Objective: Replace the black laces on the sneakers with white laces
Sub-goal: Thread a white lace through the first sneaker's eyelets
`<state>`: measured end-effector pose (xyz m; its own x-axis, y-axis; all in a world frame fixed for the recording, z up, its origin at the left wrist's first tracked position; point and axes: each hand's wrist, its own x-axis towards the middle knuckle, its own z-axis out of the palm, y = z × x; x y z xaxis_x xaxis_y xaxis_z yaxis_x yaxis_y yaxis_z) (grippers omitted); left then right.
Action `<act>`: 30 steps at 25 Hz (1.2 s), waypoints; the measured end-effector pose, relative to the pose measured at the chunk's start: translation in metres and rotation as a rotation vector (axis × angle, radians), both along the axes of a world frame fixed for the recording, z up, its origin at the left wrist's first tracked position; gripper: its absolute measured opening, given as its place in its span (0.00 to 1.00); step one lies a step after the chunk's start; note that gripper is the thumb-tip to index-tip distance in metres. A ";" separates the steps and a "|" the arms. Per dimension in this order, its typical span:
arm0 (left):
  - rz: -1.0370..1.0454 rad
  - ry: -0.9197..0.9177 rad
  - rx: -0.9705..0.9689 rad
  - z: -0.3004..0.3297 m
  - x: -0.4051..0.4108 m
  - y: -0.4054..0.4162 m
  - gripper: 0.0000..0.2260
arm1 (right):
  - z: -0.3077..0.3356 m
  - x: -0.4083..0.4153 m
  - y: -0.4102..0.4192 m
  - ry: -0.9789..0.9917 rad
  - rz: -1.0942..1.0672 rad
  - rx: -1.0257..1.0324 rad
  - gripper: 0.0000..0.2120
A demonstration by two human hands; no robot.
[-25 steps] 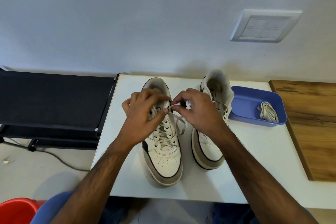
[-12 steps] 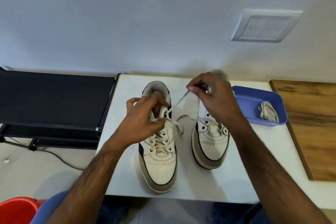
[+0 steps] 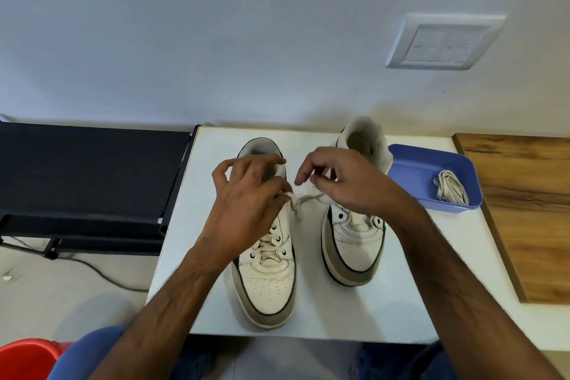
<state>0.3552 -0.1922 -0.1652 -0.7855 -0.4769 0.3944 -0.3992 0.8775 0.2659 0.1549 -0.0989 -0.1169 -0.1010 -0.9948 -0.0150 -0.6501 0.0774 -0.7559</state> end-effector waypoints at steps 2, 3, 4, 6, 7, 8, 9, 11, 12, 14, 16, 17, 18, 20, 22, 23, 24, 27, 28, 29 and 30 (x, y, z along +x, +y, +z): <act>0.039 0.090 0.111 0.003 0.002 -0.004 0.08 | 0.000 0.008 0.004 -0.095 0.040 0.109 0.05; 0.048 0.128 0.158 0.004 0.002 -0.006 0.09 | 0.000 0.011 0.005 -0.142 0.036 0.123 0.05; 0.051 0.161 0.197 0.004 0.002 -0.006 0.10 | 0.000 0.014 0.005 -0.174 0.027 0.126 0.06; 0.046 0.214 0.248 0.004 0.001 -0.004 0.08 | 0.000 0.018 0.005 -0.233 0.019 0.143 0.08; 0.042 0.242 0.264 0.005 0.001 -0.004 0.07 | -0.001 0.020 0.004 -0.260 0.029 0.161 0.08; 0.041 0.273 0.281 0.007 0.000 -0.003 0.06 | -0.001 0.022 0.004 -0.271 0.048 0.180 0.07; 0.047 0.308 0.301 0.009 0.001 -0.003 0.06 | -0.003 0.022 0.004 -0.273 0.067 0.191 0.06; 0.075 0.382 0.359 0.014 0.002 -0.006 0.08 | -0.003 0.022 0.003 -0.303 0.067 0.183 0.06; 0.087 0.413 0.374 0.016 0.004 -0.007 0.09 | -0.002 0.022 0.003 -0.336 0.044 0.170 0.06; 0.078 0.458 0.368 0.019 0.006 -0.008 0.11 | 0.001 0.024 0.002 -0.351 0.026 0.165 0.08; 0.016 0.509 0.421 0.024 0.005 -0.006 0.12 | 0.001 0.030 0.003 -0.268 0.056 0.162 0.10; -0.016 0.547 0.480 0.028 0.005 -0.004 0.13 | 0.000 0.034 0.003 -0.210 0.064 0.123 0.09; -0.040 0.587 0.550 0.030 0.005 -0.003 0.14 | 0.000 0.036 0.002 -0.164 0.069 0.073 0.07; -0.053 0.633 0.671 0.030 0.009 -0.005 0.15 | 0.002 0.038 0.002 -0.175 0.091 0.023 0.05; -0.018 0.590 0.685 0.022 0.013 -0.011 0.15 | 0.007 0.034 0.004 -0.273 0.106 0.045 0.03; 0.005 0.566 0.676 0.018 0.015 -0.014 0.16 | 0.010 0.031 0.005 -0.316 0.097 0.043 0.04; 0.032 0.561 0.679 0.015 0.015 -0.016 0.16 | 0.013 0.029 0.007 -0.365 0.076 0.018 0.04; 0.094 0.620 0.727 0.014 0.017 -0.023 0.17 | 0.021 0.020 0.009 -0.501 -0.037 -0.133 0.06; 0.093 0.621 0.732 0.015 0.018 -0.023 0.16 | 0.021 0.017 0.009 -0.534 -0.083 -0.174 0.09; 0.091 0.609 0.726 0.014 0.019 -0.024 0.16 | 0.021 0.013 0.009 -0.590 -0.127 -0.206 0.11; 0.090 0.590 0.723 0.013 0.019 -0.024 0.16 | 0.020 0.010 0.008 -0.691 -0.168 -0.233 0.13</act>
